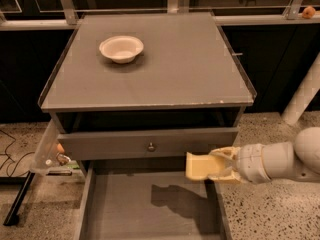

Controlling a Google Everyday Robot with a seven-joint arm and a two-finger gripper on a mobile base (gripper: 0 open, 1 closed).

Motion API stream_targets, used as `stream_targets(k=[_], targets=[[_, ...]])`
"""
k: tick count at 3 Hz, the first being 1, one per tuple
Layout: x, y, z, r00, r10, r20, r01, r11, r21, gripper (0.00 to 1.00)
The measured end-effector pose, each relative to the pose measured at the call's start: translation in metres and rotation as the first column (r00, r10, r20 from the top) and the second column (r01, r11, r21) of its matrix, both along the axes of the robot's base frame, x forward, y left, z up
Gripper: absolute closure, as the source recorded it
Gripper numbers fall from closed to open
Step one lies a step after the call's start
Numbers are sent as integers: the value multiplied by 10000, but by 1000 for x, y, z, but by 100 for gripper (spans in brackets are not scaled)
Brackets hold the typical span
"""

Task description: Pick sponge from middle drawer and place on counter

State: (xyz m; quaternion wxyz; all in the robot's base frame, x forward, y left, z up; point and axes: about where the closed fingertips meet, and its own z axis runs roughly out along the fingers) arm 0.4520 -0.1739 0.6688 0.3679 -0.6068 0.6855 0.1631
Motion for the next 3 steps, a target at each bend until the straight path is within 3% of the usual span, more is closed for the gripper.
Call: stream_targets(k=[1, 2, 3], targets=[[-15, -6, 71, 9905, 50, 1371, 9, 9991, -431, 100], [-21, -8, 147, 9674, 299, 2516, -57, 9953, -962, 100], [-8, -10, 213, 9500, 598, 3065, -185, 9905, -1360, 100]])
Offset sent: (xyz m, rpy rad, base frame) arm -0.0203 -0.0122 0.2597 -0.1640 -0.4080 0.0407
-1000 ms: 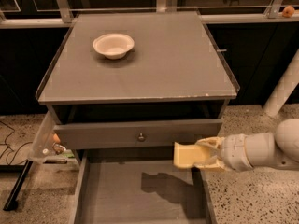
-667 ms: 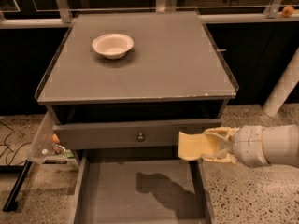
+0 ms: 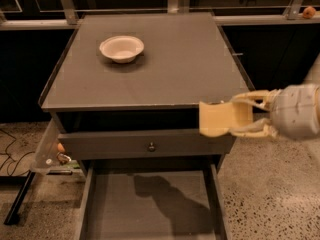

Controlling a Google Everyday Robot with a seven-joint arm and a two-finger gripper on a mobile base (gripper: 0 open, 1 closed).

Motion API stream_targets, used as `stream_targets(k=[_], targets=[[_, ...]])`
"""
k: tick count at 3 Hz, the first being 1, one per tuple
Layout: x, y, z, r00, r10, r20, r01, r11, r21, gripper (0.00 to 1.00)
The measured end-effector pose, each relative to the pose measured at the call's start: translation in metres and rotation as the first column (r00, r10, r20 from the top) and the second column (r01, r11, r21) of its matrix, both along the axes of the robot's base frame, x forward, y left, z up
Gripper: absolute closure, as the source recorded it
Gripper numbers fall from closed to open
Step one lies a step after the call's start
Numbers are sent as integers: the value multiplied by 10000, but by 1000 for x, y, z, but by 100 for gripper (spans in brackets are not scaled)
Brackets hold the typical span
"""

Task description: Pick sponge from middle drawer and place on counter

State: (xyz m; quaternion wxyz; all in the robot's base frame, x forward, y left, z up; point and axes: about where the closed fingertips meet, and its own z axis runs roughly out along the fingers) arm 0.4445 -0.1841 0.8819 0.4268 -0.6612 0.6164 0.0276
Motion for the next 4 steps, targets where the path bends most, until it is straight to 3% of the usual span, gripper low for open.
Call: stream_targets(k=[1, 2, 4], targets=[[38, 6, 48, 9995, 210, 246, -207, 9997, -106, 100], [52, 23, 74, 9964, 495, 694, -493, 9988, -46, 100], [52, 24, 72, 9961, 481, 744, -489, 9988, 97, 100]])
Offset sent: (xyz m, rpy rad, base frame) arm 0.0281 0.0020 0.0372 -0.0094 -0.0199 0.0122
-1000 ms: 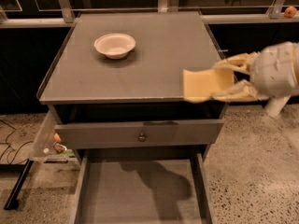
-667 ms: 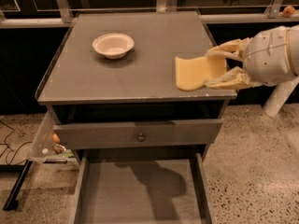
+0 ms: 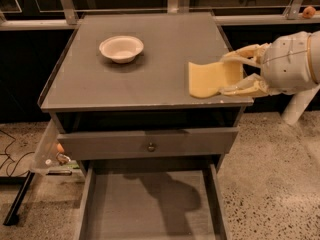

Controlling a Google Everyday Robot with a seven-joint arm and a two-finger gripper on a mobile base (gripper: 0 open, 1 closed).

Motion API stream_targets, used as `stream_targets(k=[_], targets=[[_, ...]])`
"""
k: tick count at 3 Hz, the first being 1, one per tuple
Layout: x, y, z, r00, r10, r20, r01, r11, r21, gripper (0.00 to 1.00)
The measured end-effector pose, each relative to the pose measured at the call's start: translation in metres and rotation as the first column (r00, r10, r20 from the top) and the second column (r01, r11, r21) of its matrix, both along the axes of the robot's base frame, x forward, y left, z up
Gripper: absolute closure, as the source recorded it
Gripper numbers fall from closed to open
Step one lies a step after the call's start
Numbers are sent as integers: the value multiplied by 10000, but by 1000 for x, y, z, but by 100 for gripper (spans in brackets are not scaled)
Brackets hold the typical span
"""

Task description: Pick sponge from middle drawer and place on counter

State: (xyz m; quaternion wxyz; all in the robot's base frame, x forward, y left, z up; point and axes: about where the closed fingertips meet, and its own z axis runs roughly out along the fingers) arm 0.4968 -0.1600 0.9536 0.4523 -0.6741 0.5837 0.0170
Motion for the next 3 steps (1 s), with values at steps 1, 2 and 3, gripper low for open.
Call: stream_targets(k=[1, 2, 3], targets=[[37, 11, 10, 9988, 215, 438, -232, 9989, 397, 100], [84, 25, 18, 9979, 280, 577, -331, 9953, 912, 100], [115, 36, 21, 9984, 451, 342, -500, 9864, 1569, 100]])
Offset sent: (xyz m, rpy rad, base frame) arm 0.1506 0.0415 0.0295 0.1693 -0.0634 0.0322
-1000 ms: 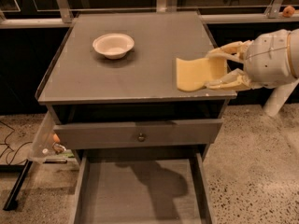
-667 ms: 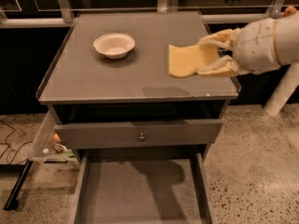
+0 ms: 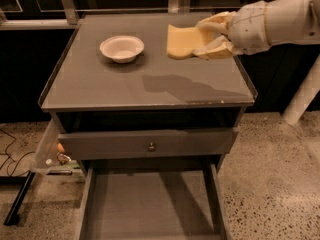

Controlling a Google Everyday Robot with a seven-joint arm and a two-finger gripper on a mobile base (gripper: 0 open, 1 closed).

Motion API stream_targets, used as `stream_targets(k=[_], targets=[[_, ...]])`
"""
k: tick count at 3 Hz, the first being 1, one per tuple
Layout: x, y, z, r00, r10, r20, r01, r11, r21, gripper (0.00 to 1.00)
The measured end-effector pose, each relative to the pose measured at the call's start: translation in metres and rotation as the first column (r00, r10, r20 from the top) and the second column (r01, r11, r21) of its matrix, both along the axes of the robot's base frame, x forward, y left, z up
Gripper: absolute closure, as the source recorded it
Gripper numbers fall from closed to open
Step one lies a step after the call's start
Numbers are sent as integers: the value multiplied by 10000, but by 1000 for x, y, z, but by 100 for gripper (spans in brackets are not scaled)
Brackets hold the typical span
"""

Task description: Pick sponge from middle drawer and place on counter

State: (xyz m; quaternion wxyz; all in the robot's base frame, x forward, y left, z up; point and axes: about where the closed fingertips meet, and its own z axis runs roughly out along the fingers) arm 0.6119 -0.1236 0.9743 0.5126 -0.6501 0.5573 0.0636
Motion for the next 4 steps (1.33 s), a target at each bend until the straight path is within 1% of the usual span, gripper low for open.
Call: stream_targets(k=[1, 2, 3, 4], targets=[[20, 8, -9, 9984, 175, -537, -142, 9981, 606, 100], [42, 7, -24, 9945, 47, -1048, 50, 9957, 925, 100], [64, -3, -43, 9786, -877, -1862, 1068, 9897, 951, 100], [80, -17, -67, 9410, -1757, -2892, 2116, 9725, 976, 100]])
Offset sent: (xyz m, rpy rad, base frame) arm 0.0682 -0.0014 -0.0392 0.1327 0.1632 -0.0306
